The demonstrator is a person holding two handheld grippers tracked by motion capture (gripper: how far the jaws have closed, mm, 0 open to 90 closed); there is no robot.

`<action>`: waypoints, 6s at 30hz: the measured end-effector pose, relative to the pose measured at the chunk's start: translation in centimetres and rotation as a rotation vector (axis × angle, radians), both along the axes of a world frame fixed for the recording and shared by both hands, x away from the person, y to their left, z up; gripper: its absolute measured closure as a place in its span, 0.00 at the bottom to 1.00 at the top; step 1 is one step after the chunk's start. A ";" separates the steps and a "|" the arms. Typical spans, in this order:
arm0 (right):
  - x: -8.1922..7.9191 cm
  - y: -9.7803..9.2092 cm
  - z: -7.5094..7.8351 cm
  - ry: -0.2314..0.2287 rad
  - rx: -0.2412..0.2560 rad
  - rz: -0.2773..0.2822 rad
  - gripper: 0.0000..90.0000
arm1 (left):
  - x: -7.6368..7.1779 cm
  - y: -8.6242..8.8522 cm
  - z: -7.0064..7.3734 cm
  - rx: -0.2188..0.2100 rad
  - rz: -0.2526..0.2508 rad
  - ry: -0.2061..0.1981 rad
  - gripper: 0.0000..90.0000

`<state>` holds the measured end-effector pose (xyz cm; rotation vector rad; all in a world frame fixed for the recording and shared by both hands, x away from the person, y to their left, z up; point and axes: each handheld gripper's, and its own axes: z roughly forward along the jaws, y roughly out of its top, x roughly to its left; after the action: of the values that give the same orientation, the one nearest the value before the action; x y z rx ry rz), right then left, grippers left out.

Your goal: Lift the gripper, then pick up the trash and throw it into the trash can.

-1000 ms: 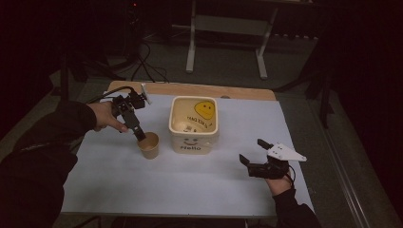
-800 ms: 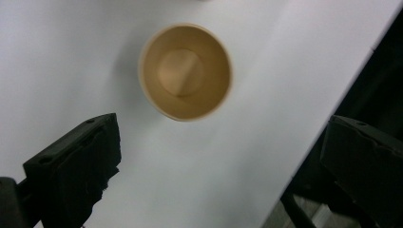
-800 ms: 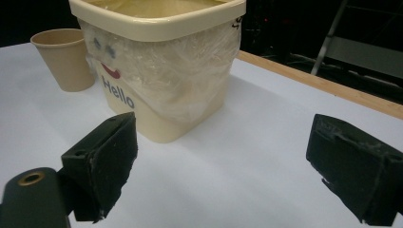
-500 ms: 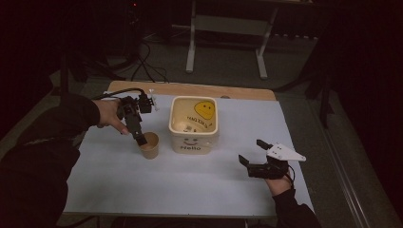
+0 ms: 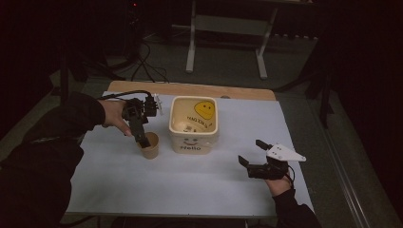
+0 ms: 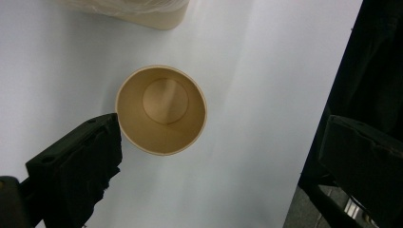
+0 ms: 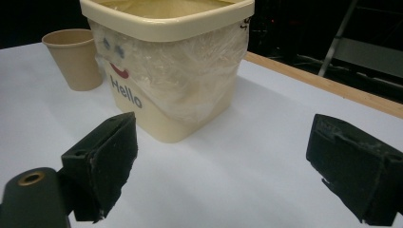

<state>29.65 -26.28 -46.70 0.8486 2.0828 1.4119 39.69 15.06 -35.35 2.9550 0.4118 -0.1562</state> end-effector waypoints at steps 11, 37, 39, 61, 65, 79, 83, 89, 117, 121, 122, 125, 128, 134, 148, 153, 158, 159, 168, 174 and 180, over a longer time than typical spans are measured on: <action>-0.1 0.0 0.1 0.002 -0.001 0.011 0.11 | -0.3 0.5 -0.4 -0.021 -0.003 -0.018 0.01; -0.1 0.1 -0.1 0.014 -0.007 0.028 0.11 | 1.3 0.5 -6.1 0.001 -0.035 -0.029 0.01; -0.1 0.1 -0.1 0.015 -0.006 0.031 0.11 | 1.6 0.5 -6.4 0.004 -0.030 -0.034 0.01; -0.1 0.1 -0.2 0.023 -0.010 0.037 0.11 | 3.1 0.6 -9.3 0.033 -0.029 -0.017 0.10; -0.1 0.0 -0.2 0.025 -0.009 0.037 0.11 | 3.1 0.6 -9.3 0.023 -0.042 -0.005 0.17; -0.1 0.0 -0.2 0.024 -0.008 0.036 0.11 | 3.3 0.8 -8.6 -0.007 -0.047 0.010 0.29; -0.1 0.0 -0.2 0.025 -0.007 0.035 0.11 | 3.2 0.9 -7.8 -0.001 -0.054 0.021 0.30; -0.1 0.0 -0.2 0.025 -0.006 0.035 0.11 | 3.0 1.1 -6.9 0.002 -0.056 0.019 0.31; 0.0 0.1 -0.3 0.028 -0.007 0.041 0.11 | 2.5 1.2 0.2 -0.016 -0.074 -0.017 0.32; 0.0 0.1 -0.3 0.026 -0.006 0.042 0.11 | 2.4 1.1 1.5 -0.035 -0.084 -0.028 0.32; 0.0 0.1 -0.3 0.027 -0.006 0.041 0.11 | 2.4 1.1 1.7 -0.037 -0.081 -0.030 0.32; 0.0 0.2 -0.3 0.027 -0.007 0.041 0.11 | 2.4 1.0 2.4 -0.034 -0.087 -0.035 0.32; 0.0 0.2 -0.3 0.028 -0.007 0.044 0.11 | 2.4 0.9 3.0 -0.030 -0.091 -0.041 0.32; 0.0 0.2 -0.4 0.034 -0.005 0.046 0.11 | 2.5 0.7 4.4 -0.042 -0.090 -0.052 0.32; 0.0 0.2 -0.4 0.034 -0.005 0.047 0.11 | 2.8 -0.7 7.4 -0.041 -0.112 -0.085 0.32; 0.0 0.1 -0.4 0.033 -0.002 0.048 0.11 | 2.9 -1.2 8.4 -0.045 -0.123 -0.096 0.32; 0.0 0.1 -0.4 0.033 0.000 0.048 0.11 | 3.1 -1.9 9.0 -0.046 -0.126 -0.100 0.32; 0.0 0.1 -0.4 0.032 -0.001 0.048 0.11 | 3.1 -2.2 9.2 -0.047 -0.127 -0.104 0.32; -0.1 0.1 -0.4 0.032 -0.004 0.049 0.11 | 3.4 -3.9 9.9 -0.050 -0.156 -0.100 0.32; -0.1 0.1 -0.4 0.031 0.000 0.049 0.11 | 3.5 -4.9 10.1 -0.054 -0.170 -0.101 0.32; -0.1 0.1 -0.4 0.030 -0.002 0.052 0.11 | 3.7 -5.9 10.4 -0.051 -0.185 -0.102 0.32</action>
<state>29.53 -26.20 -47.12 0.8260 2.1427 1.4319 43.37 9.13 -24.99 2.9312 0.1186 -0.0364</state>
